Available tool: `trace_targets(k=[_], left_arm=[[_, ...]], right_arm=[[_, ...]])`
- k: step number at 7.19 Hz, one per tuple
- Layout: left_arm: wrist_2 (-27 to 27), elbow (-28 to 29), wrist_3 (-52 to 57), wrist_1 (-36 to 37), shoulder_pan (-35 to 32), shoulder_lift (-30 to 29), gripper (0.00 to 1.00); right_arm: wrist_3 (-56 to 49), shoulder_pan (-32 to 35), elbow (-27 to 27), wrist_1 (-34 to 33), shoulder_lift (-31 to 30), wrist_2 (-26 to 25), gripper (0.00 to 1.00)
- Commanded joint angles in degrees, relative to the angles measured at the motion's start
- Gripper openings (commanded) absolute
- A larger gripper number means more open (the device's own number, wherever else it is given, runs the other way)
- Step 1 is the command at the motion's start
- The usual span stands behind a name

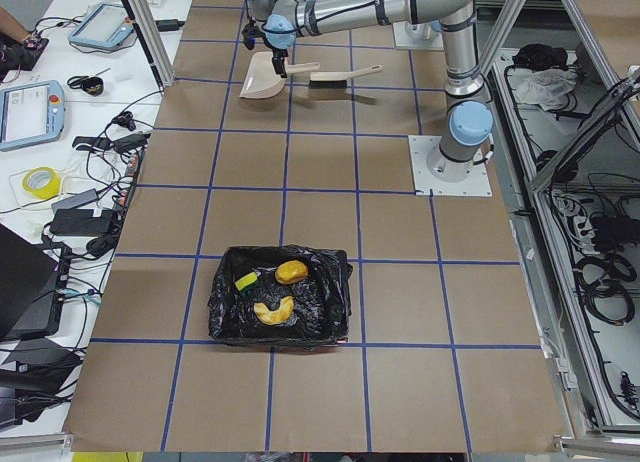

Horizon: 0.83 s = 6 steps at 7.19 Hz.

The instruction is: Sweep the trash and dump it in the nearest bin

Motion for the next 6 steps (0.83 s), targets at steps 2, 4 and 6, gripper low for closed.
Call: trace_targets(k=[2,4,6], left_arm=[[7.5,2.9,5.8,-8.4,5.3,8.0,1.0],[7.1,3.0,7.8,-9.9,10.2,11.5,1.0],[7.3,2.0,14.3,-10.6,12.2,15.6,1.0]], right_arm=[[-0.1,0.0,0.0,0.0,0.1,0.0,1.0],[0.2,0.0,0.4,0.0,0.1,0.3,1.0],[0.3,0.1,0.4,0.0,0.1,0.3,1.0]])
